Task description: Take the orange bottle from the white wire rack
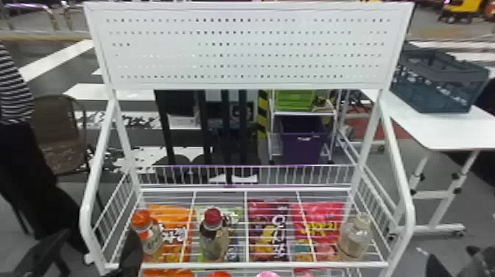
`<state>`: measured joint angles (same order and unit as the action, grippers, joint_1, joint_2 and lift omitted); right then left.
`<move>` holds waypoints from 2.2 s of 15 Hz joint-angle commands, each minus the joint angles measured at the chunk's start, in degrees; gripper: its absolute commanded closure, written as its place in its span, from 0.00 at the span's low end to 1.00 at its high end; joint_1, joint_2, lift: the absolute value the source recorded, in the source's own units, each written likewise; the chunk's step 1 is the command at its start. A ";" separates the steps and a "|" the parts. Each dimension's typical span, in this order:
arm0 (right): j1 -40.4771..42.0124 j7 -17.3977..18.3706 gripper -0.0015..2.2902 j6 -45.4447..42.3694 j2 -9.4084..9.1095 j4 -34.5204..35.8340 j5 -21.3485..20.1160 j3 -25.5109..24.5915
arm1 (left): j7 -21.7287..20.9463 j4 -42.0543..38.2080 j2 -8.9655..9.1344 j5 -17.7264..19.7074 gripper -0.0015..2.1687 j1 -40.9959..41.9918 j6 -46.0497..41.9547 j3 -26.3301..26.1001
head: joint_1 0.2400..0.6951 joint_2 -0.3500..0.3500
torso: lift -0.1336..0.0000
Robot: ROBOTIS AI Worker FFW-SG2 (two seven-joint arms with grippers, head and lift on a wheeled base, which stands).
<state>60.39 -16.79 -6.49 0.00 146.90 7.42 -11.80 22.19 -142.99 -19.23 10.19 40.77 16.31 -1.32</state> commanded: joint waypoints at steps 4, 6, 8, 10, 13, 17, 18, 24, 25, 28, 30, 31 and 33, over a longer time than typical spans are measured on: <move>-0.01 0.00 0.26 0.13 -0.05 0.23 -0.04 0.02 | -0.04 0.00 0.07 0.00 0.02 -0.16 0.00 0.00 | 0.57 0.50 | 1.00; 0.07 0.00 0.26 0.13 -0.05 0.23 0.05 0.02 | -0.04 -0.09 0.07 0.00 0.01 -0.16 0.00 0.09 | 0.57 0.50 | 1.00; -0.01 0.00 0.26 0.13 -0.05 0.14 0.05 0.02 | -0.04 -0.18 0.07 0.00 0.02 -0.16 0.00 0.27 | 0.57 0.50 | 1.00; -0.01 0.00 0.26 0.13 -0.05 0.14 -0.04 0.02 | 0.05 -0.27 0.15 0.00 0.02 0.01 -0.17 0.18 | 0.57 0.50 | 1.00; -0.10 0.00 0.26 0.13 -0.05 -0.13 -0.04 0.11 | 1.37 4.30 0.33 -1.23 0.02 0.36 -5.10 -3.16 | 0.57 0.50 | 1.00; -0.45 0.00 0.26 0.13 -0.05 -0.57 -0.04 -0.07 | 5.06 18.54 0.86 -2.20 0.02 -0.51 -24.08 -10.81 | 0.57 0.50 | 1.00; -0.45 0.00 0.26 0.13 -0.05 -0.65 -0.04 -0.07 | 5.15 22.32 1.30 -2.20 0.02 -1.04 -28.65 -12.13 | 0.57 0.50 | 1.00; -0.28 0.00 0.26 -0.05 -0.05 -0.74 0.05 0.02 | 3.92 41.30 2.18 0.00 0.02 -8.16 -45.70 -15.47 | 0.57 0.50 | 1.00; -0.19 0.00 0.26 -0.05 -0.05 -0.83 0.05 -0.07 | 3.56 43.50 2.35 0.09 0.02 -9.48 -46.76 -15.47 | 0.57 0.50 | 1.00; 0.16 0.00 0.26 -0.75 -0.05 -0.83 0.05 0.02 | 1.98 50.71 2.53 0.26 0.02 -14.58 -49.39 -15.73 | 0.57 0.50 | 1.00; 0.95 0.00 0.26 -2.16 -0.05 -0.74 0.05 -0.07 | 1.10 55.72 2.61 0.53 0.02 -18.18 -51.85 -15.73 | 0.57 0.50 | 1.00; 1.31 0.00 0.26 -2.69 -0.05 -0.65 0.05 -0.07 | 0.40 57.56 2.61 1.06 0.02 -19.76 -51.85 -15.73 | 0.57 0.50 | 1.00; 2.01 0.00 0.26 -3.74 -0.05 -0.57 0.05 -0.24 | -0.48 61.70 2.61 1.32 0.02 -23.19 -51.85 -15.73 | 0.57 0.50 | 1.00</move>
<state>61.92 -16.79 -9.42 0.00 146.25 7.47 -11.92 22.02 -84.17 -16.64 11.27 19.94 -35.47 -17.05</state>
